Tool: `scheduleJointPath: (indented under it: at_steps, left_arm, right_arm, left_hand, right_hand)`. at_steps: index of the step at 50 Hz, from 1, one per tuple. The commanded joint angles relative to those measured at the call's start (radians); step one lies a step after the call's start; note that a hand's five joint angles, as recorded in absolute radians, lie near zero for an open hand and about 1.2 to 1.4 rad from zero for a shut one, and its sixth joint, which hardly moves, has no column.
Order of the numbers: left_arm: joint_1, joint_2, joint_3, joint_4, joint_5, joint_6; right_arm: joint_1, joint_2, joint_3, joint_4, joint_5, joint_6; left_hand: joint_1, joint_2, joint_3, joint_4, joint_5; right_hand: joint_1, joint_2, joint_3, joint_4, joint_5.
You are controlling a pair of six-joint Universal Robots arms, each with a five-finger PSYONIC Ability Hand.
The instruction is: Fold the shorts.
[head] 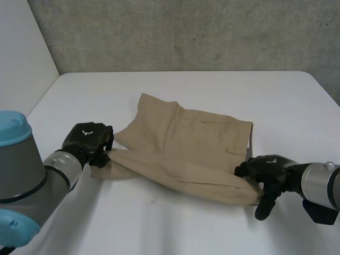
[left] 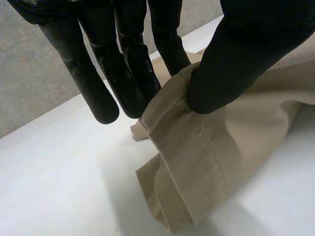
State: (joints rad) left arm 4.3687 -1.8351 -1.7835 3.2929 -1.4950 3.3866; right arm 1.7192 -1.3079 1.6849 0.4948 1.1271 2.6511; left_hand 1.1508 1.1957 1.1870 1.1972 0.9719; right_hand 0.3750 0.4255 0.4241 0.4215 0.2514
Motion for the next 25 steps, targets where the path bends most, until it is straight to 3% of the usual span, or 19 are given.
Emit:
scheduleJointPath:
  at_steps: [1, 4, 20, 22, 25]
  left_arm:
    - [0.000, -0.061, 0.058, -0.009, -0.005, -0.006]
    - [0.000, -0.076, 0.072, -0.021, -0.007, -0.009]
    - [-0.029, -0.041, 0.035, -0.073, -0.005, -0.007]
    - [-0.031, -0.021, 0.032, -0.081, -0.005, -0.007]
    - [-0.031, 0.008, 0.021, -0.082, -0.004, -0.007]
  right_arm:
    - [0.000, -0.031, 0.012, 0.027, 0.002, -0.060]
    - [0.002, -0.034, 0.013, 0.027, 0.002, -0.060]
    - [0.013, -0.074, 0.036, -0.053, 0.017, 0.020]
    - [0.017, -0.089, 0.041, -0.054, 0.017, 0.023]
    - [0.028, -0.117, 0.050, -0.058, 0.019, 0.024]
  left_hand:
    - [0.246, 0.201, 0.209, 0.199, 0.250]
    - [0.246, 0.201, 0.209, 0.199, 0.250]
    - [0.246, 0.201, 0.209, 0.199, 0.250]
    - [0.246, 0.201, 0.209, 0.199, 0.250]
    - [0.246, 0.201, 0.209, 0.199, 0.250]
  right_hand:
    - [0.271, 0.220, 0.222, 0.224, 0.220]
    - [0.156, 0.106, 0.107, 0.110, 0.105]
    - [0.189, 0.138, 0.139, 0.142, 0.138]
    - [0.221, 0.170, 0.172, 0.174, 0.170]
    - [0.466, 0.416, 0.417, 0.420, 0.415]
